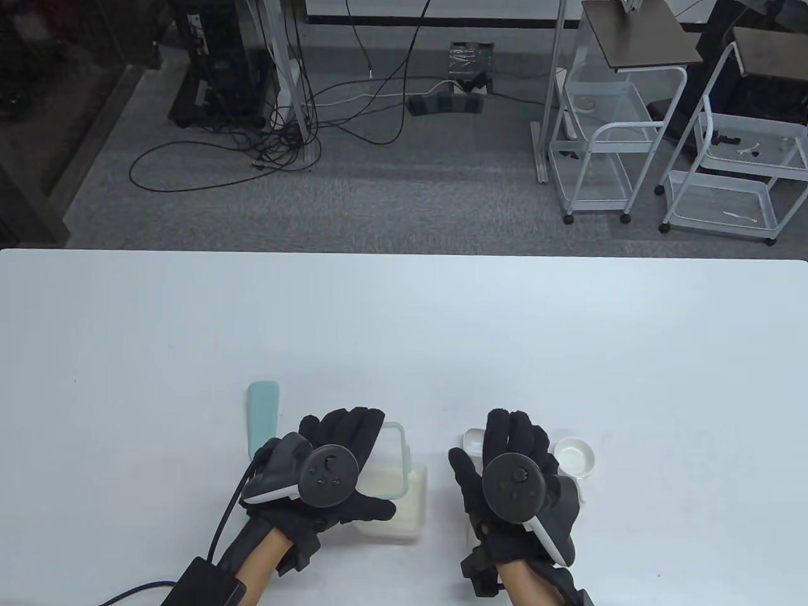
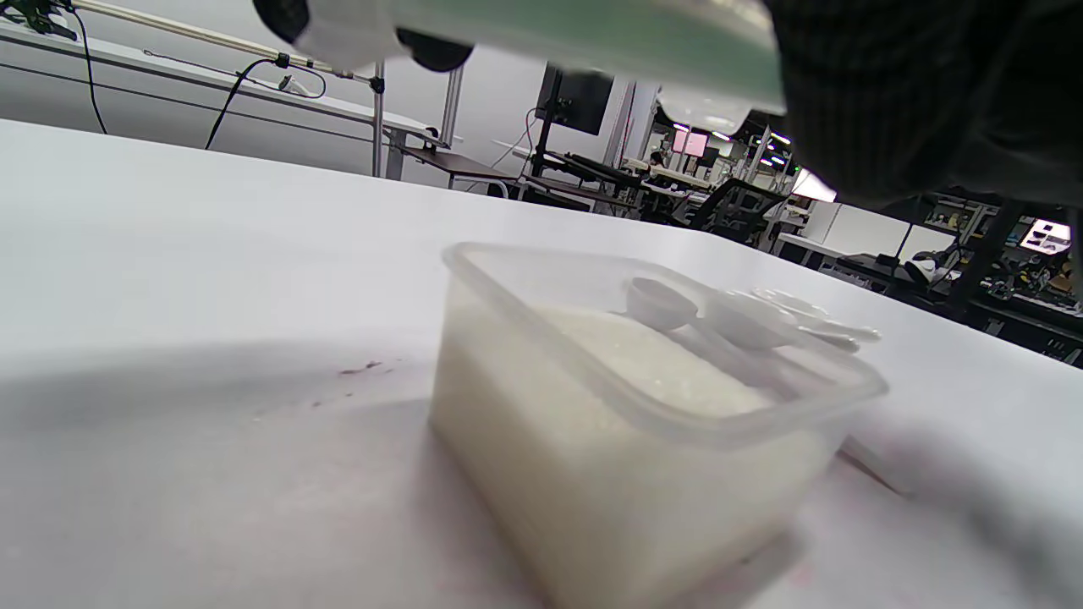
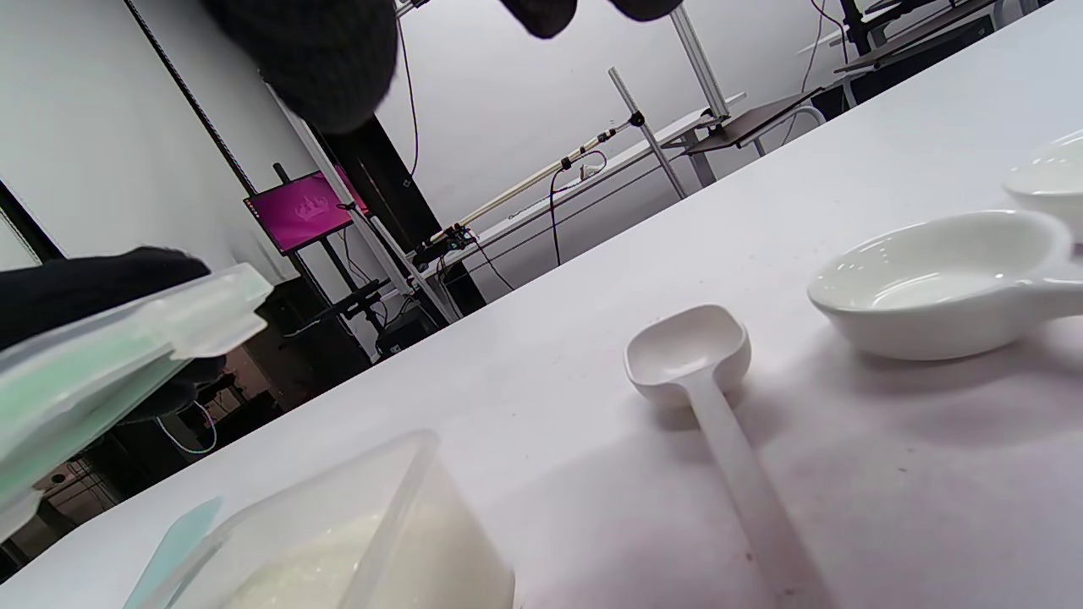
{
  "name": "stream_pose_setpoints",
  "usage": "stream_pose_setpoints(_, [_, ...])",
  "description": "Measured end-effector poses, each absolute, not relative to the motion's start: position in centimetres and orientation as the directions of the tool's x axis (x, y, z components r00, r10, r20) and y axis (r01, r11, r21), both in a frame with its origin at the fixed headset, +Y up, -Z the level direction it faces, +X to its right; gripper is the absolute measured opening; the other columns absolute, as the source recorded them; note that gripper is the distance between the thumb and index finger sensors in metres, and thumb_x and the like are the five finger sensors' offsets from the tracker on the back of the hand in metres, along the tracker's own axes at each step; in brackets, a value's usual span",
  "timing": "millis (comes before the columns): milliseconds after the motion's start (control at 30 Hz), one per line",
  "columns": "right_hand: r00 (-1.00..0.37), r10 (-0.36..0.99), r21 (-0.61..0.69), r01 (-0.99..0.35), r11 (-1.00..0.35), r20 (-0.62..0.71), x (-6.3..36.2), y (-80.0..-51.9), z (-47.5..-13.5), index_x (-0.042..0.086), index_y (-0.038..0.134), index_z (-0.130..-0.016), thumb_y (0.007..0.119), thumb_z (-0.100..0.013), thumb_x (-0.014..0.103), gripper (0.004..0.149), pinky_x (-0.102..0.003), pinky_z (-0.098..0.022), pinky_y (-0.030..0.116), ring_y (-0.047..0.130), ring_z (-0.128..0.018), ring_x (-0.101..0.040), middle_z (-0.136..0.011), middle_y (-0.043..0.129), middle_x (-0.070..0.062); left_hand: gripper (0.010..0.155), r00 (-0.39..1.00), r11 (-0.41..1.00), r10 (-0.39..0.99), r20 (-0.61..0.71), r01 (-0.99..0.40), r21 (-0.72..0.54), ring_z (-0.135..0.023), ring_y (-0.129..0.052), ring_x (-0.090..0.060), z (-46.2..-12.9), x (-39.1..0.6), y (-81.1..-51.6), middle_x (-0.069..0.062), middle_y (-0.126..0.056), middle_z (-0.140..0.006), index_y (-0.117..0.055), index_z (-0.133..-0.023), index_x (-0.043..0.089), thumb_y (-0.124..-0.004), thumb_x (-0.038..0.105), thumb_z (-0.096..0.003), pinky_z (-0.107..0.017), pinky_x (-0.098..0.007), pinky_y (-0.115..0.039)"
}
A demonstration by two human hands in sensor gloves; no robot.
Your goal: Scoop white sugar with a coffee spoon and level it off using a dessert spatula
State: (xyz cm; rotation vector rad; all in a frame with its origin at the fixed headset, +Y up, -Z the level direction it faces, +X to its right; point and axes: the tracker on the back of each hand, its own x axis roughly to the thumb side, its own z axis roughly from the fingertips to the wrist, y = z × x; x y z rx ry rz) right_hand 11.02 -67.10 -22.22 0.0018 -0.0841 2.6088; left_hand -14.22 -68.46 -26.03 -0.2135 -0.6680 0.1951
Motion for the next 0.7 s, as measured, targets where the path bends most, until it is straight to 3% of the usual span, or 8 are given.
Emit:
stream_pose_setpoints(233, [-0.865,0.502,-0.052,-0.502,-0.863,0.018,11.0,-67.1,-22.2,-0.003,0.036,-0.113,0.071,-0.058,0.043,0.08,-0.087,-0.064,0.035,0.033,-0.098,-0.072,-0.114,0.028,-0.04,0.125,0.823,0.97,0.233,0.518,-0.158,-0.184,-0.108,-0.048,-0.066,-26.6,-16.3,-67.2,-0.038,-0.038,-0.128,-0.025,-0.125,-0.004,-0.081,0.074,-0.0454,-0.067,-0.086,-0.041])
stream_pose_setpoints(467, [-0.86,0.51,-0.048,-0.51,-0.859,0.006,11.2,-67.2,-22.3,-0.003,0.036,-0.113,0.071,-0.058,0.043,0.08,-0.087,-0.064,0.035,0.032,-0.098,-0.072,-0.114,0.027,-0.04,0.124,0.92,0.972,0.236,0.311,-0.22,-0.088,-0.106,-0.047,-0.068,-27.6,-21.1,-66.7,-0.039,-0.037,-0.127,-0.024,-0.124,-0.005,-0.081,0.073,-0.0463,-0.066,-0.087,-0.04])
stream_pose_setpoints(700, [-0.861,0.509,-0.039,-0.508,-0.861,-0.008,11.3,-67.2,-22.3,-0.003,0.035,-0.113,0.071,-0.059,0.043,0.08,-0.087,-0.064,0.035,0.032,-0.098,-0.072,-0.114,0.027,-0.04,0.124,0.957,0.957,0.289,0.015,-0.289,0.013,-0.104,-0.045,-0.071,-28.4,-27.8,-67.2,-0.042,-0.035,-0.126,-0.023,-0.124,-0.008,-0.08,0.072,-0.0482,-0.064,-0.088,-0.038])
